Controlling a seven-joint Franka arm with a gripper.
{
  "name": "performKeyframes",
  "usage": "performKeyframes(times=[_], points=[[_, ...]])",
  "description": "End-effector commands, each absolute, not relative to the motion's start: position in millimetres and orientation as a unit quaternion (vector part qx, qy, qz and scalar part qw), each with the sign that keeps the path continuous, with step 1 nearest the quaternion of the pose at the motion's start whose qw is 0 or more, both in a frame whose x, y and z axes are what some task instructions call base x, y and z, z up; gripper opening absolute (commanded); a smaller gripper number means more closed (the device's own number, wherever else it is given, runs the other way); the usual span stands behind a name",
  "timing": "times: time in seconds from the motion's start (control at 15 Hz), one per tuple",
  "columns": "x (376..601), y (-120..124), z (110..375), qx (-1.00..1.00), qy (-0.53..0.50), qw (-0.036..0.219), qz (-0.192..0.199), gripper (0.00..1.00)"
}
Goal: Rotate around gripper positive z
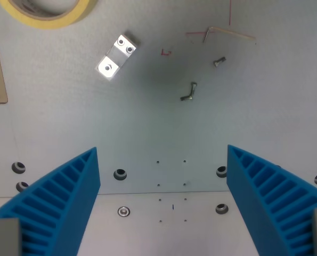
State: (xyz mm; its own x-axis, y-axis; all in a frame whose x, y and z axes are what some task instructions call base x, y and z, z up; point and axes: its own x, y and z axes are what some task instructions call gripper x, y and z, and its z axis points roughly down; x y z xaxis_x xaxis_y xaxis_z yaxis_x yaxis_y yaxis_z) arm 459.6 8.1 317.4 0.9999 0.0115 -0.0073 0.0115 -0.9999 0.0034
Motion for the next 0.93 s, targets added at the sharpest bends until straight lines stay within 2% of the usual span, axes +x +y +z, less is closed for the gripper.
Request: performKeyframes(times=[0.07,0.93], points=[[459.6,8.1,319.8,1.0,-0.001,0.002,-0.001,1.0],[459.6,8.1,319.8,0.996,-0.087,0.002,-0.001,1.0]])
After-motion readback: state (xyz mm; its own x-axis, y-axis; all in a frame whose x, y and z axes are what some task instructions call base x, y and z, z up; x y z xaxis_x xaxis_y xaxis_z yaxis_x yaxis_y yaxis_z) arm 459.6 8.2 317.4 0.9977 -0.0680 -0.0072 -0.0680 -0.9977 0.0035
